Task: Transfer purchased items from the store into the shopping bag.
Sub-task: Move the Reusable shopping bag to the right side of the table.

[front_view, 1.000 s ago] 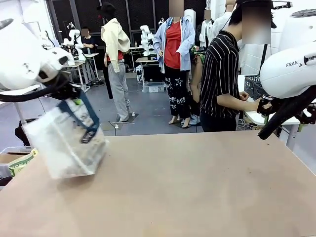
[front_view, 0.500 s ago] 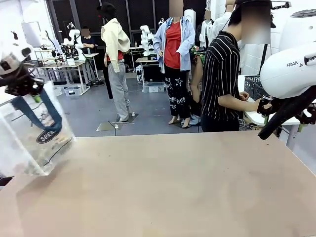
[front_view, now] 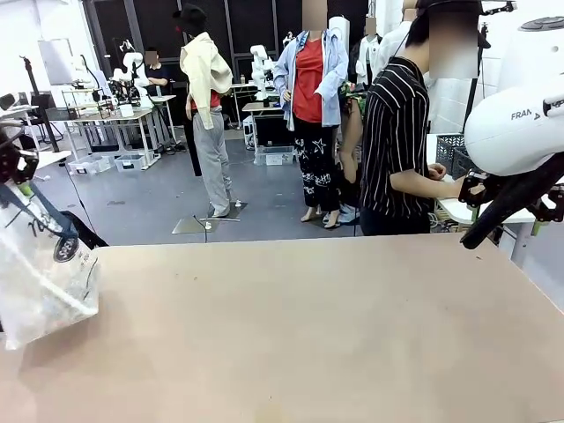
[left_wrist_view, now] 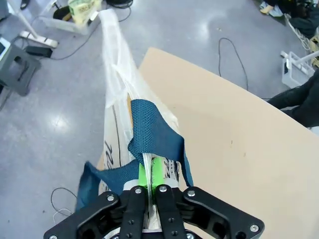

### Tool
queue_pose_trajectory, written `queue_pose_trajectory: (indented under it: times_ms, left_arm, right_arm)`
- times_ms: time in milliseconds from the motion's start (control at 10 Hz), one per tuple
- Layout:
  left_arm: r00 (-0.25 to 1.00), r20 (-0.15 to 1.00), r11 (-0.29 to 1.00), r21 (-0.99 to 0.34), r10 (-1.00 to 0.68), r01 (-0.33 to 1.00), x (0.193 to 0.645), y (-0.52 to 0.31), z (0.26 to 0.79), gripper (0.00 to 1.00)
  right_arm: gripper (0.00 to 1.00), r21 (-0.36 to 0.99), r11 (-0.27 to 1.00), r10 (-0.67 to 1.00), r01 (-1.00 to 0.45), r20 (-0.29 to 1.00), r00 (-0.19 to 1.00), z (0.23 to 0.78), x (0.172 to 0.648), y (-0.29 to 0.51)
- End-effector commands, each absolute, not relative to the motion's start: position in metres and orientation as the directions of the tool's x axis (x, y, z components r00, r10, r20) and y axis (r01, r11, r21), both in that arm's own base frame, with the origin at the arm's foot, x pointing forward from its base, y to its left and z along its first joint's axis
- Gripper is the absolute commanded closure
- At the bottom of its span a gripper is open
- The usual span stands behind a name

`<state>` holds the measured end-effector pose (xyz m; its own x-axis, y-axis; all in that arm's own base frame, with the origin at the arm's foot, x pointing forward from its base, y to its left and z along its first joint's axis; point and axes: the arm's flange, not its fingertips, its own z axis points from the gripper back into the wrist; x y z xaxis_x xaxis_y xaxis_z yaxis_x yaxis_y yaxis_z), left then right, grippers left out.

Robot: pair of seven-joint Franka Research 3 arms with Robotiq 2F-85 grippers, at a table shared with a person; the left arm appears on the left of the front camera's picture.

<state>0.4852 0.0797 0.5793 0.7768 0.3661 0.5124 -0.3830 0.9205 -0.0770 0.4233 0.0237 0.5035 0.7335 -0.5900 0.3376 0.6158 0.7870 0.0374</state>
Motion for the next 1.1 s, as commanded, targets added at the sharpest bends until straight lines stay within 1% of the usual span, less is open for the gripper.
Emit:
queue_pose_trajectory:
  times_ms: [0, 300, 400, 500, 600, 700, 800, 1000]
  left_arm:
    - [0.745, 0.560, 0.914, -0.057, 0.362, -0.402, 0.481, 0.079, 0.585, 0.81]
    - [0.745, 0.559, 0.907, -0.034, 0.365, -0.420, 0.480, 0.080, 0.592, 0.23]
    - [0.740, 0.568, 0.915, -0.056, 0.359, -0.401, 0.481, 0.076, 0.599, 0.04]
    - [0.724, 0.608, 0.939, -0.118, 0.325, -0.322, 0.482, 0.061, 0.608, 0.00]
    - [0.731, 0.630, 0.964, -0.142, 0.263, -0.225, 0.483, 0.033, 0.615, 0.00]
    - [0.750, 0.635, 0.982, -0.138, 0.185, -0.126, 0.486, 0.001, 0.616, 0.00]
    - [0.773, 0.624, 0.992, -0.123, 0.109, -0.041, 0.495, -0.033, 0.611, 0.00]
    - [0.829, 0.557, 0.974, -0.158, -0.048, 0.163, 0.518, -0.106, 0.592, 0.00]
  right_arm:
    - [0.00, 0.030, 0.793, -0.583, 0.609, 0.330, 0.743, 0.505, 0.423, 0.024]
    - [0.00, 0.030, 0.793, -0.583, 0.609, 0.330, 0.743, 0.505, 0.423, 0.024]
    - [0.00, 0.030, 0.793, -0.583, 0.609, 0.330, 0.743, 0.505, 0.423, 0.024]
    - [0.00, 0.030, 0.793, -0.583, 0.609, 0.330, 0.743, 0.505, 0.423, 0.024]
    - [0.00, 0.030, 0.793, -0.583, 0.609, 0.330, 0.743, 0.505, 0.423, 0.024]
    - [0.00, 0.030, 0.793, -0.583, 0.609, 0.330, 0.743, 0.505, 0.423, 0.024]
    - [0.00, 0.030, 0.793, -0.583, 0.609, 0.330, 0.743, 0.505, 0.423, 0.024]
    - [0.00, 0.030, 0.793, -0.583, 0.609, 0.330, 0.743, 0.505, 0.423, 0.024]
